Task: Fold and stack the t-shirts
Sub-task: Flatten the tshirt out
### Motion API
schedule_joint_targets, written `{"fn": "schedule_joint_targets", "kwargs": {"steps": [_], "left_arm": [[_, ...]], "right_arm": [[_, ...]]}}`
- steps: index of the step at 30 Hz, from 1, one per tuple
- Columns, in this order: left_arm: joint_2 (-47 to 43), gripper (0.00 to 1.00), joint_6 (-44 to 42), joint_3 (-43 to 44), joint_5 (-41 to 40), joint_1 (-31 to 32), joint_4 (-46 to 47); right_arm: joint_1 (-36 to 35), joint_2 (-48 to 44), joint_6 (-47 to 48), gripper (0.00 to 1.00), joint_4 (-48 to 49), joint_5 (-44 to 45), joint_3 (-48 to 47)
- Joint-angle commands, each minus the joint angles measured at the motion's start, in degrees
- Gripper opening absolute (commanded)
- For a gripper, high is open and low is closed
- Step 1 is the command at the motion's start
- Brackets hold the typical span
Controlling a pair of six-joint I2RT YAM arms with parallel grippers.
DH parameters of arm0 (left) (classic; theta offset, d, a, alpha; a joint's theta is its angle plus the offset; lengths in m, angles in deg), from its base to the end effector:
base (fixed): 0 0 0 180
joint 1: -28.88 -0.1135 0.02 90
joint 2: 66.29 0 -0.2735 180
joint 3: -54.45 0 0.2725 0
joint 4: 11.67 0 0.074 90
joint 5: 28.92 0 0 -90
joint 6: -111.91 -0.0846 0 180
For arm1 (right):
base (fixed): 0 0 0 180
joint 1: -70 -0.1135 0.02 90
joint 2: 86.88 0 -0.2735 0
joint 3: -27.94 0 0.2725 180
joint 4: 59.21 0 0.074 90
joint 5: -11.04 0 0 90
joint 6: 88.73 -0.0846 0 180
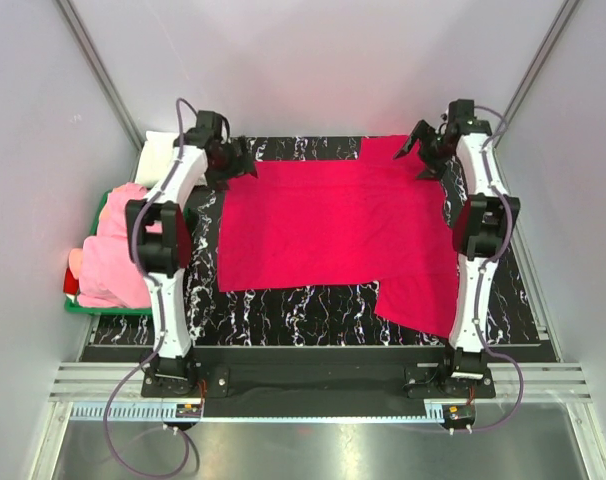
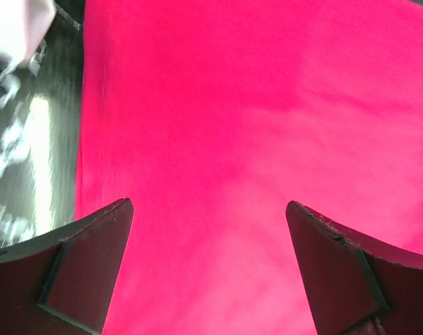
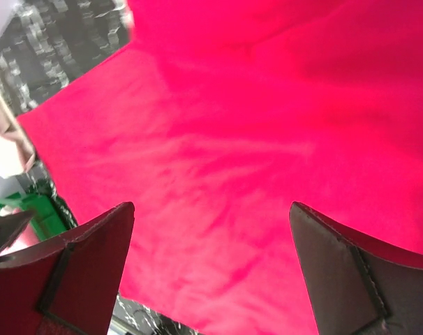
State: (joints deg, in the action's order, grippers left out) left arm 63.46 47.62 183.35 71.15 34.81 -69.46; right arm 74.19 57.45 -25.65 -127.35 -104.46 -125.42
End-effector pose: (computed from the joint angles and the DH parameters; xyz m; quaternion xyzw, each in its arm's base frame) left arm 0.5447 -0.0715 0.1854 -0.1414 0.9489 -0.1547 0.2360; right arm 0.5896 -0.0067 0.1867 0.1955 0.9214 0.2597 0.2127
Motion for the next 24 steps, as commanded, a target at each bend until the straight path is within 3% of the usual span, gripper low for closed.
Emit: {"fn": "schedule_joint_targets", "kwargs": {"steps": [1, 3, 8, 13, 18, 24], "left_arm": [[-17.0, 0.99, -1.6, -4.1, -0.2, 0.2, 1.1], [-23.5, 0.99, -2.1, -9.5, -1.7, 0.2, -0.4], [-37.8, 0.99, -1.3, -28.7, -3.8, 0.9, 0.9], [-55.7, 0.95, 2.4, -53.8, -6.0, 2.3, 4.2], [-68.5, 0.89, 7.8, -72.0, -7.0, 2.8, 7.7], [-71.5, 0.86, 12.8, -79.3, -10.0, 2.9, 12.2]], "right_arm": [[0.2, -15.9, 2.9, 1.00, 0.3, 2.2, 5.3], [0.2, -24.5, 4.1, 1.00, 0.7, 8.0, 11.7], [0.4, -46.5, 3.0, 1.00, 6.1, 26.6, 44.5], [5.2, -70.7, -4.3, 1.00, 12.3, 23.0, 74.2], [5.5, -88.6, -6.9, 1.00, 12.5, 20.8, 87.3], [5.5, -96.3, -11.1, 1.00, 10.2, 21.6, 94.7]]}}
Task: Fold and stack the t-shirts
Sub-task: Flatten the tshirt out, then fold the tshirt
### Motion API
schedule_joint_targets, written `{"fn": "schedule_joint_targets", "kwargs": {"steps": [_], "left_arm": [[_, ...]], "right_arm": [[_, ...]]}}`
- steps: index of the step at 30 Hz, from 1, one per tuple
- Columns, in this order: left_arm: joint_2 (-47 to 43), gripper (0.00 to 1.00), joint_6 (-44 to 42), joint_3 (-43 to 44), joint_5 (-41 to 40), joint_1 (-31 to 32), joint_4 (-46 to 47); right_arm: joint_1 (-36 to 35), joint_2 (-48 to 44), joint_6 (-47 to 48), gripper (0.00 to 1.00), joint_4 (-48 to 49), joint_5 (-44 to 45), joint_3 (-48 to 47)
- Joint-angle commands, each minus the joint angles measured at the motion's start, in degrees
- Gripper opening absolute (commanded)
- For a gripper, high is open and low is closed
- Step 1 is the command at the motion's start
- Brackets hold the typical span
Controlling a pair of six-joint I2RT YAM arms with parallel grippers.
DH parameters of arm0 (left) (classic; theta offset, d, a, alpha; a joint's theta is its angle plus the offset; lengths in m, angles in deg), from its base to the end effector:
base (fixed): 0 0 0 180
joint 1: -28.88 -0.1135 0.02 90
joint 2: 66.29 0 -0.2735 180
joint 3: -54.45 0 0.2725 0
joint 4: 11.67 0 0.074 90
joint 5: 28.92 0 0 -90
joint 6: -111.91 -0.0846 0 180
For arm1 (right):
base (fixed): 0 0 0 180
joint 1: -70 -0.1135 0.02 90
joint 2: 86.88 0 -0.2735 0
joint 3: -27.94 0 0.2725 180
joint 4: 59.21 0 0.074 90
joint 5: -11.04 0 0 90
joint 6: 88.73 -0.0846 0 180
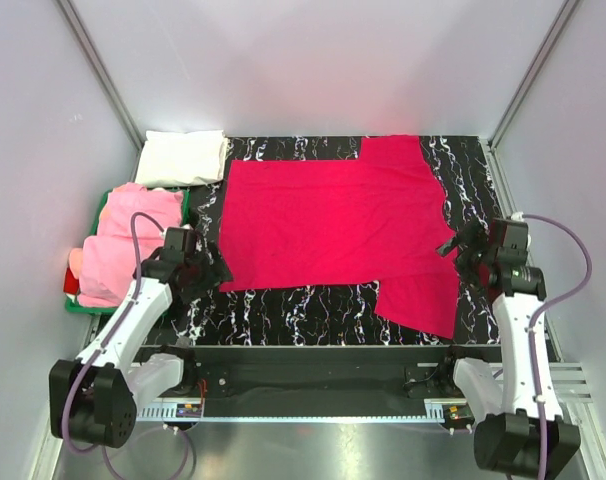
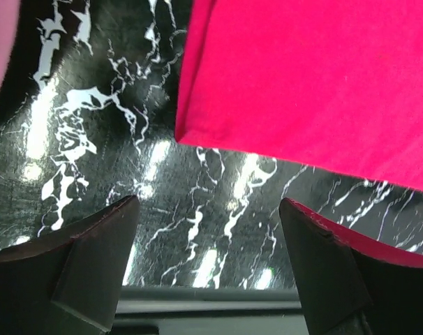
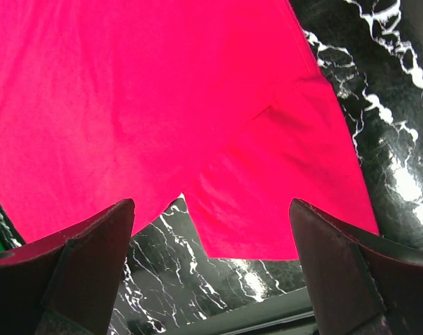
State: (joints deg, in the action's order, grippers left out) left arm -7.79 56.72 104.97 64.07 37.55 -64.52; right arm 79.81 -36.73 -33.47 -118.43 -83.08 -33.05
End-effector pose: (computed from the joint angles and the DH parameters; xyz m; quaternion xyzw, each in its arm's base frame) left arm 0.2210 -0.0382 0.1705 -0.2124 0.9439 -0.1167 0.2245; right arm 0.2154 -0.0311 0.2563 0.3423 0.8693 0.1094 0.3394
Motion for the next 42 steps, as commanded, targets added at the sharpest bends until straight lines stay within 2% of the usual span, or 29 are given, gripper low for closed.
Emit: {"fn": "schedule_joint_targets", "kwargs": {"steps": [1, 9, 12, 16, 17, 19, 20, 21, 23, 25, 26, 29, 33, 38, 42], "left_arm": [[0.2, 0.86, 4.3, -1.5, -2.9, 0.2, 8.6], [7.1, 0.80, 6.2, -5.6, -2.8, 0.2, 16.2], [10.3, 0.75, 6.3, -5.6, -2.6, 0.3, 18.6], [13.0, 0.63, 6.9, -6.3, -1.9, 0.7, 22.3], [14.2, 0.54, 6.9, -6.4, -1.9, 1.0, 23.2], [15.4, 0.44, 6.5, -6.4, -1.7, 1.1, 24.1], [16.6, 0.36, 6.4, -6.5, -1.2, 1.1, 24.7], [17.1, 0.18, 6.2, -6.4, -0.4, 1.1, 25.2], [17.8, 0.02, 6.0, -5.8, 0.5, 1.1, 25.8], [17.9, 0.00, 5.7, -4.9, 0.6, 1.1, 25.2], [18.1, 0.00, 5.6, -3.5, 0.5, 1.1, 24.6], [18.8, 0.00, 5.2, -0.3, 0.1, 1.0, 23.0], [20.3, 0.00, 5.4, 2.3, 1.1, 1.0, 22.8], [21.0, 0.00, 6.2, 4.3, 2.3, 1.0, 23.1], [21.0, 0.00, 7.5, 4.6, 3.5, 1.0, 24.0]], "right_arm": [[-0.1, -2.2, -3.7, 1.00, 1.0, 1.8, 2.9], [0.7, 2.2, -5.7, 1.00, 2.8, 0.3, 4.2], [0.9, 3.0, -5.7, 1.00, 3.1, 1.0, 3.8], [1.6, 2.6, -6.2, 1.00, 2.3, 3.9, 3.4], [2.1, 2.1, -6.9, 1.00, 2.6, 5.4, 3.9], [2.5, 1.8, -7.4, 1.00, 3.5, 5.0, 4.7], [2.8, 2.7, -7.5, 1.00, 3.6, 4.8, 4.9], [3.3, 3.5, -7.6, 1.00, 3.4, 4.6, 5.1], [6.7, 6.3, -8.0, 1.00, 3.2, 2.6, 5.5], [11.4, 8.0, -7.9, 1.00, 3.5, -1.4, 7.0], [16.9, 9.6, -7.4, 1.00, 3.8, -2.9, 7.7], [22.3, 13.1, -6.5, 1.00, 4.6, -6.6, 9.9], [22.9, 14.8, -6.7, 0.98, 4.4, -6.8, 12.8], [22.7, 11.0, -8.2, 0.96, 4.9, -10.0, 19.2], [21.8, 10.9, -7.7, 0.95, 4.3, -10.6, 19.3]]}}
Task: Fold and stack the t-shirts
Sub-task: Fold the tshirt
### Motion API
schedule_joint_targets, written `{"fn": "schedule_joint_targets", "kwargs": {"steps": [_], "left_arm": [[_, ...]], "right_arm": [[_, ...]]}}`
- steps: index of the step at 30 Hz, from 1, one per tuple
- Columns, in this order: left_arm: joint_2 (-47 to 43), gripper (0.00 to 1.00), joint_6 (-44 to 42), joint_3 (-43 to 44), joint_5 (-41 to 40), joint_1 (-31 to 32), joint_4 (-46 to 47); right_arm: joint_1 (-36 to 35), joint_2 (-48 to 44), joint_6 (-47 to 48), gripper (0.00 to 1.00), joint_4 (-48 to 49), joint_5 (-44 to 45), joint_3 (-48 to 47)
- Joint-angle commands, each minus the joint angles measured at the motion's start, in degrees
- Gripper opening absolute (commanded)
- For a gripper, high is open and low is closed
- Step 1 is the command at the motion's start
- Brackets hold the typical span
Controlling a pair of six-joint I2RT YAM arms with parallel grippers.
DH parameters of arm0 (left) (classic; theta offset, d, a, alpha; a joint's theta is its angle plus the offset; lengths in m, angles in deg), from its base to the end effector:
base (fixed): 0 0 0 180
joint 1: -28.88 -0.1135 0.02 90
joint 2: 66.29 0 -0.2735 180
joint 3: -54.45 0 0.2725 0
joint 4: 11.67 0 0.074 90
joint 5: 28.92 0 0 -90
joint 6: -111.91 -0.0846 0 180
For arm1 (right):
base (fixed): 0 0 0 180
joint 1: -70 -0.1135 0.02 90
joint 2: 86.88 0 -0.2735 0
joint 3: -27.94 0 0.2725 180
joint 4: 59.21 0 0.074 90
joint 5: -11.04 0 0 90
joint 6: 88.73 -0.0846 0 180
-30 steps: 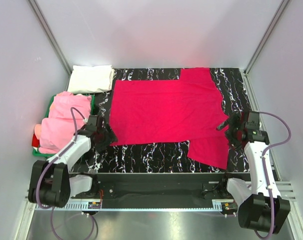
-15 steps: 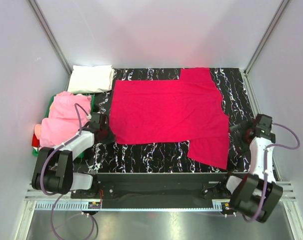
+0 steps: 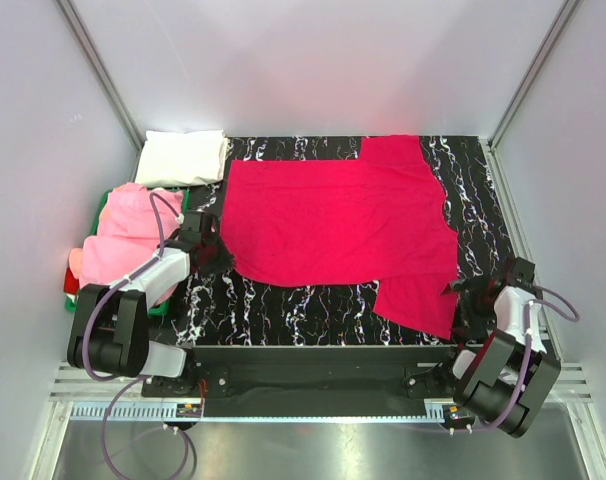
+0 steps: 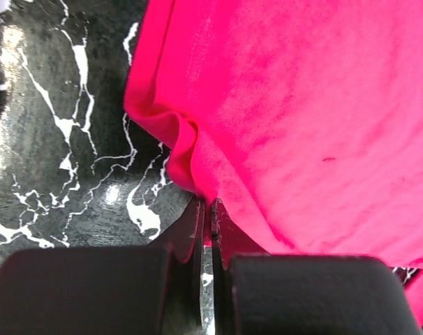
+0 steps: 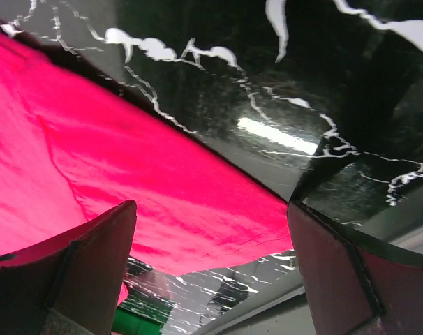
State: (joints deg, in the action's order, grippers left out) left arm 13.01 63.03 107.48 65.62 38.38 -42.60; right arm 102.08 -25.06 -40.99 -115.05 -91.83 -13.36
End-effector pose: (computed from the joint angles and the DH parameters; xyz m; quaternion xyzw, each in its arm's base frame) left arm 0.2941 -0.0560 0.1285 -0.2504 0.9253 -0.1550 0.2388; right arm 0.1650 -0.0812 0.1070 0.5855 0.7943 0.1213 0.1077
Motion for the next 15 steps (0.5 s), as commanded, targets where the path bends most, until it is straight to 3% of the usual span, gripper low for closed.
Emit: {"fn": "schedule_joint_targets", "kwargs": {"steps": [1, 5, 8, 12, 13, 15], "left_arm": [[0.1, 0.00, 1.3, 2.2, 2.0, 0.2, 2.1], [-0.3, 0.00, 1.5, 2.6, 2.1, 0.2, 2.0], [-0.6, 0.00, 1.8, 2.4, 1.9, 0.2, 2.2], [-1.0, 0.00, 1.4, 1.3, 1.7, 0.0, 2.0], [-1.2, 0.00, 1.3, 1.3, 1.7, 0.0, 2.0], [-1.4, 0.00, 1.1, 1.0, 1.5, -0.1, 1.7]], "right_arm": [[-0.7, 0.4, 0.2, 0.95, 1.5, -1.6, -0.6], [-4.4, 7.3, 0.2, 0.92, 5.0, -2.5, -1.4], [-6.8, 13.6, -0.1, 0.80, 8.7, -4.1, -1.5], [-8.0, 13.4, 0.0, 0.47, 8.9, -3.1, -2.2], [-8.0, 11.8, 0.6, 0.32, 8.4, -2.4, -2.4], [-8.1, 9.9, 0.9, 0.22, 6.6, -1.6, -2.8]]}}
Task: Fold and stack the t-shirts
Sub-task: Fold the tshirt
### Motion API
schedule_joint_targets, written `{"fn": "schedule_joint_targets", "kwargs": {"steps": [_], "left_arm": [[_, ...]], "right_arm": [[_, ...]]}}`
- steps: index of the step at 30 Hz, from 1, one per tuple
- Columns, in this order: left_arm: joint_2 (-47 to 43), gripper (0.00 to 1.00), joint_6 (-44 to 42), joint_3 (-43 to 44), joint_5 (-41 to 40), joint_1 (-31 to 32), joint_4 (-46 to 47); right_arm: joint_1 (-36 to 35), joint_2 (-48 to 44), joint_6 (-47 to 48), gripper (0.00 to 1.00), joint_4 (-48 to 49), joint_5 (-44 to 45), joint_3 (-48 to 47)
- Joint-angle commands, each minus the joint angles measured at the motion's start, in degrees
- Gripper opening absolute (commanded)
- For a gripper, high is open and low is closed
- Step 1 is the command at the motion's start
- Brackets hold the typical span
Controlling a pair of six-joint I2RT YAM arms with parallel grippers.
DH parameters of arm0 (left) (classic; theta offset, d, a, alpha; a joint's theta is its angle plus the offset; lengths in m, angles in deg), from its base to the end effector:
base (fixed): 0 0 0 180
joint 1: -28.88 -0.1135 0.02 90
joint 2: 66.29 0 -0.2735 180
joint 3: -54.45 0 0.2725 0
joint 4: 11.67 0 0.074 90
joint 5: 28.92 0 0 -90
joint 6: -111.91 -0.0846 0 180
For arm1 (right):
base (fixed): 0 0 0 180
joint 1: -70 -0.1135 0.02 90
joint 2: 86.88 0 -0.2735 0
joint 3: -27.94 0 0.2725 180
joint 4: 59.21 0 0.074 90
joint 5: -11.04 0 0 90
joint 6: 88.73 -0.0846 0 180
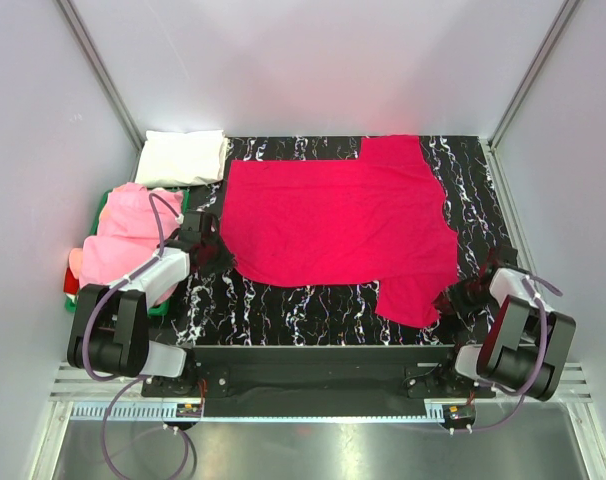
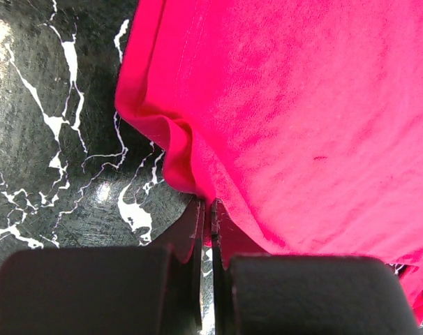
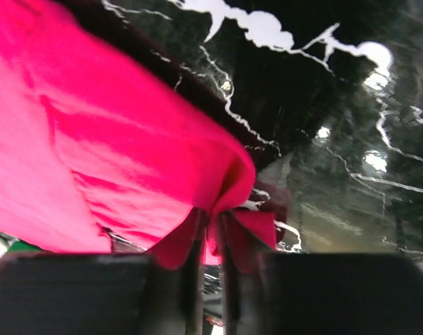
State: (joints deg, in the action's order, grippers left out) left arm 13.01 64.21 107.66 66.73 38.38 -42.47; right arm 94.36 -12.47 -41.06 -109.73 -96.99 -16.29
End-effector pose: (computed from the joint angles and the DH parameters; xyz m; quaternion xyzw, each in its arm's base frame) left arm 0.2949 -0.0578 0.1299 -0.2568 0.9224 -0.1668 0.2354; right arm 0.1994 -0.0615 0.0875 0.5305 0.8293 0.1668 0.0547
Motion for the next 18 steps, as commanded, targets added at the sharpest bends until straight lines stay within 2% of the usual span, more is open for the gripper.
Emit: {"fn": "schedule_joint_targets", "kwargs": {"steps": [1, 3, 4, 11, 15, 18], "left_arm": [[-1.9, 0.00, -0.2, 0.6, 0.5, -0.1, 1.4], [-2.7, 0.00, -0.3, -0.1, 0.8, -0.1, 0.9], [-3.5, 0.00, -0.3, -0.2, 0.9, -0.1, 0.8], [-11.0, 0.00, -0.6, -3.5, 1.6, -0.1, -4.2], [-17.3, 0.00, -0.8, -5.9, 2.3, -0.1, -7.9], [-21.0, 0.00, -1.4, -6.4, 2.6, -0.1, -11.3]], "right_arm": [[-0.4, -4.4, 1.4, 0.13, 0.5, 3.7, 0.0], [-0.4, -6.6, 1.6, 0.02, -1.7, 3.9, -0.7], [-0.4, -9.2, 1.7, 0.00, -2.4, 3.5, -0.7], [-0.6, -20.0, -0.3, 0.00, -8.5, 0.7, -2.9], [-0.6, -26.3, 0.0, 0.00, -15.4, 1.8, -7.0], [-0.6, -25.8, 1.1, 0.00, -18.1, 2.1, -10.2]]}}
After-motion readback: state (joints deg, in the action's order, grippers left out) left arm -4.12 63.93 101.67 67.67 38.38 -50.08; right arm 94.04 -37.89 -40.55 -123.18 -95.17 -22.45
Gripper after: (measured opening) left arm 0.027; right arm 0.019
